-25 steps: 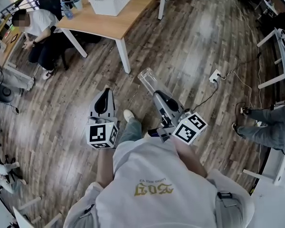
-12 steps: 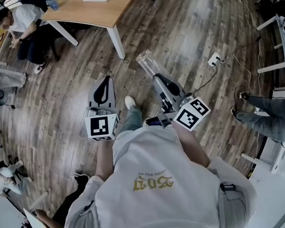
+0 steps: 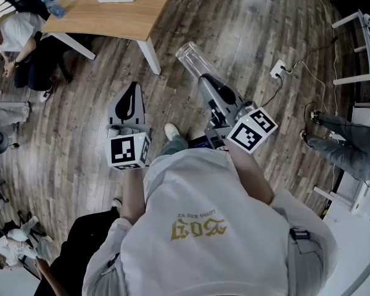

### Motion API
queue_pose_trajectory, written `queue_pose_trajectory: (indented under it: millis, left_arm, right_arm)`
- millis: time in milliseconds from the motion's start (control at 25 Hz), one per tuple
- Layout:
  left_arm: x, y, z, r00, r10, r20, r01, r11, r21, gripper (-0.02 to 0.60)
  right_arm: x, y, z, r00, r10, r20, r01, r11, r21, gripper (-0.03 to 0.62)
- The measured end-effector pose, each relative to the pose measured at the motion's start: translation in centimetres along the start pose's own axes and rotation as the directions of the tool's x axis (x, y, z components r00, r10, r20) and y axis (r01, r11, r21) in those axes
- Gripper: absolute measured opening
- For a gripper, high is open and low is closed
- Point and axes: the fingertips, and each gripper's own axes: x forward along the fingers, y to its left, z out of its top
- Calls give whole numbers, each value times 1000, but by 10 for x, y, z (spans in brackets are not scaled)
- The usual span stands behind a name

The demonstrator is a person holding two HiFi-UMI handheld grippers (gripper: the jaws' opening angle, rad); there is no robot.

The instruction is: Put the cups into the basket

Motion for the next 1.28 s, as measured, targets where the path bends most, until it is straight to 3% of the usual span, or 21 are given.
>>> queue_pose_trajectory:
  millis: [520,1280]
  left_arm:
    - [62,42,10,999,-49,5,49,999,4,5]
    - [198,67,37,998,65,8,-65,998,21,5]
  right_arm:
    - [51,-27,24,998,-52,42,51,999,12,38]
    - [141,-124,101,999,53,12,-53,998,37,38]
